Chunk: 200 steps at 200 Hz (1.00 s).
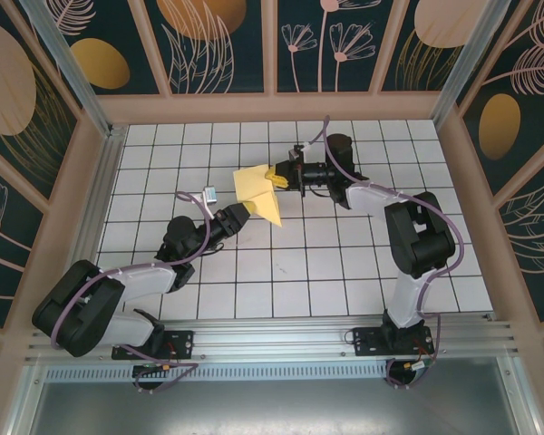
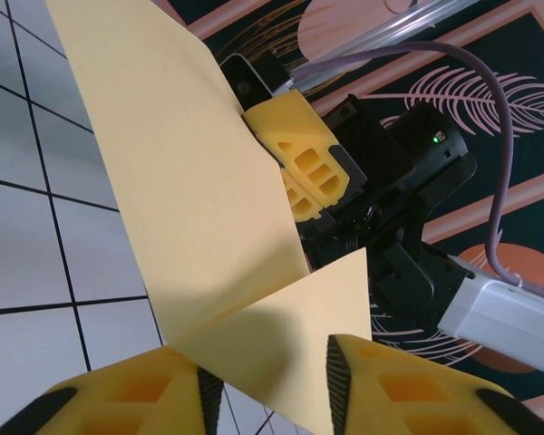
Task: Fold a paper plane with a square sheet of paper (pick it up from the middle)
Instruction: Place the paper at the center of the table.
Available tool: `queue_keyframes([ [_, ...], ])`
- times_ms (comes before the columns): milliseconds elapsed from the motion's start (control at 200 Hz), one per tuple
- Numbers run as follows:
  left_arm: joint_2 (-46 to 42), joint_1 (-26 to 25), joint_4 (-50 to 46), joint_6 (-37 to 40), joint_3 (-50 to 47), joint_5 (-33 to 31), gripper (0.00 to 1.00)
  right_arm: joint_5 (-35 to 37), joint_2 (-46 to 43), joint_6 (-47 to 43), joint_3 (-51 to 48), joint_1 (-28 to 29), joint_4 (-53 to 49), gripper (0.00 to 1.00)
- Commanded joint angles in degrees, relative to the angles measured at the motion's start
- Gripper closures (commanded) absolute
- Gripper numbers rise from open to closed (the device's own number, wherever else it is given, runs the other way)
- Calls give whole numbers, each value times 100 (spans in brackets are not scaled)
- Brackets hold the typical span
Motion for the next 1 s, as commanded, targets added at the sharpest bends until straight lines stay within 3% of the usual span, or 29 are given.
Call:
queue_keyframes([
  [0,-81,-18,350,90,-84,-182,71,-152,-275,155,-122,36,336,99],
  [140,-103,-18,125,126,-54,-298,85,-131,-264,-50,-178,35,129,94],
  [265,-36,-17,-331,181,-58,-369,92,225,-320,-1412,-21,-102,-1391,60],
  [380,180,-18,-837,299,-107,-434,95,699,-347,-2515,-22,-356,-2437,48],
  [701,1219,-16,-620,214,-404,-300,95,1961,-603,-4326,-590,-343,-3460,46],
  [996,1396,-18,-948,437,-582,-380,95,2984,-517,-5622,-612,576,-4012,59],
])
